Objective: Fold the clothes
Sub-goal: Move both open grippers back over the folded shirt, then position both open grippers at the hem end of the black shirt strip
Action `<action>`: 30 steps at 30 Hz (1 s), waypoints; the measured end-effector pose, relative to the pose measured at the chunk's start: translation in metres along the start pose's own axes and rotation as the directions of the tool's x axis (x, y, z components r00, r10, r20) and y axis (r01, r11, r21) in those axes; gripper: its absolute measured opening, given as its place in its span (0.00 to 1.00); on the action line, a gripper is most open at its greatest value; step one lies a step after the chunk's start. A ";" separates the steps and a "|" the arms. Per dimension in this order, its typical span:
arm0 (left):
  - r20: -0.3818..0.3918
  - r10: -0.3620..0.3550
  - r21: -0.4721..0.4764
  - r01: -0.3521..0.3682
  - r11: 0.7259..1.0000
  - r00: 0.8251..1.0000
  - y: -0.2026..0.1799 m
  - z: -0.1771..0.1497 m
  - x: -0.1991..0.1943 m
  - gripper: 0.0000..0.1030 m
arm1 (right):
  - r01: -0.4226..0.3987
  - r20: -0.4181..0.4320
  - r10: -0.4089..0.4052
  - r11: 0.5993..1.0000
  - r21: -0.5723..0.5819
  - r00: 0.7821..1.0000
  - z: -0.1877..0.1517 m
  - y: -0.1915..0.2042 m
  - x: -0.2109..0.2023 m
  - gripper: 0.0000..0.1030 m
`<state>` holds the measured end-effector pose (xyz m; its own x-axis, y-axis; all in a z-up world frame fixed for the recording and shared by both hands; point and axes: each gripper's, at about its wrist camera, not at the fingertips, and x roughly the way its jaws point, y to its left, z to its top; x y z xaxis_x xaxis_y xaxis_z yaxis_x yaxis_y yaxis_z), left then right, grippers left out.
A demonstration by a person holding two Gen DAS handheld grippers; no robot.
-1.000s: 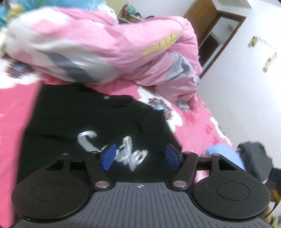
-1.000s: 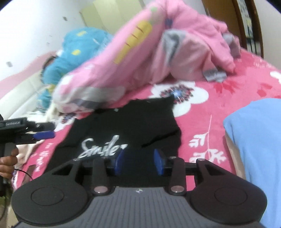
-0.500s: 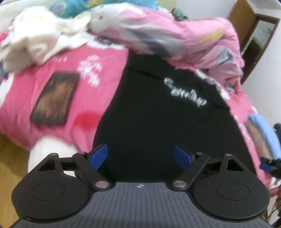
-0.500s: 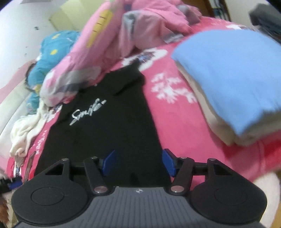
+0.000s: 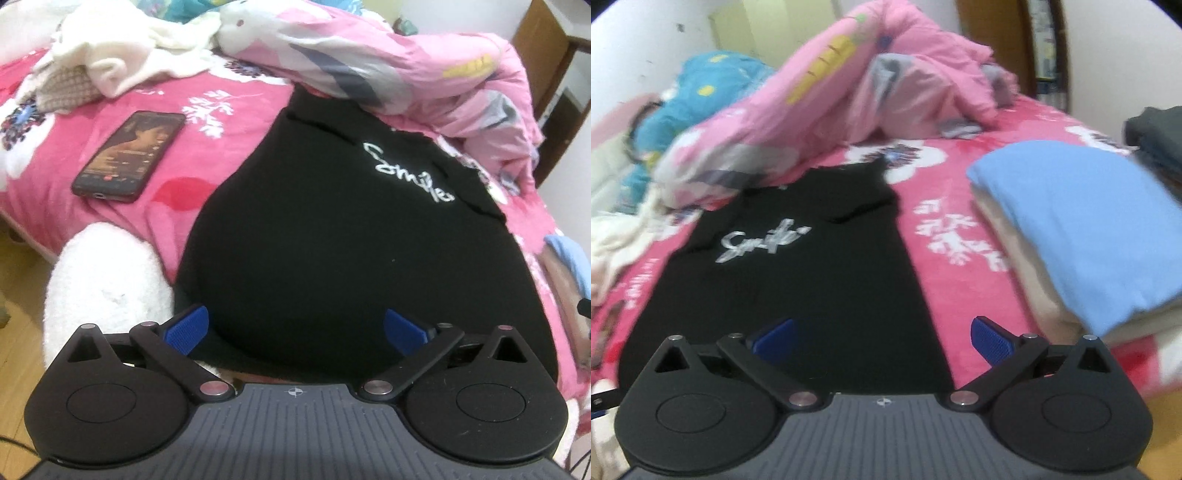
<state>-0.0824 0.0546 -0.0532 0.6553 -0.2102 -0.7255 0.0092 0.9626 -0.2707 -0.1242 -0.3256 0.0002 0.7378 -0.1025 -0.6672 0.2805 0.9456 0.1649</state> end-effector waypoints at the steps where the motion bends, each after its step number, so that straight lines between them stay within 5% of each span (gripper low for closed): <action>1: 0.002 0.020 0.014 -0.020 1.000 1.000 -0.002 -0.002 -0.001 1.00 | 0.017 -0.002 -0.017 1.000 0.000 1.000 -0.001 0.002 0.001 1.00; 8: 0.023 0.131 0.114 -0.132 0.985 0.991 -0.014 -0.009 -0.006 1.00 | 0.072 -0.016 -0.072 0.997 -0.021 0.997 -0.007 0.009 0.006 1.00; 20: 0.048 0.233 0.155 -0.238 0.959 0.971 -0.018 -0.011 -0.007 1.00 | -0.101 0.017 0.102 0.994 -0.046 0.995 -0.010 0.005 -0.006 1.00; 26: 0.081 0.195 0.120 -0.204 0.972 0.977 -0.013 -0.010 -0.015 1.00 | -0.170 0.036 0.172 0.984 -0.050 0.985 -0.019 0.005 -0.012 1.00; 30: 0.086 0.127 0.079 -0.133 0.988 0.988 -0.008 -0.010 -0.020 1.00 | -0.114 0.056 0.117 0.992 -0.046 0.992 -0.020 0.003 -0.013 1.00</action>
<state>-0.1034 0.0496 -0.0424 0.7136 -0.0713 -0.6969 -0.0185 0.9925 -0.1205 -0.1455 -0.3149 -0.0049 0.7988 -0.0084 -0.6016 0.1657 0.9643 0.2067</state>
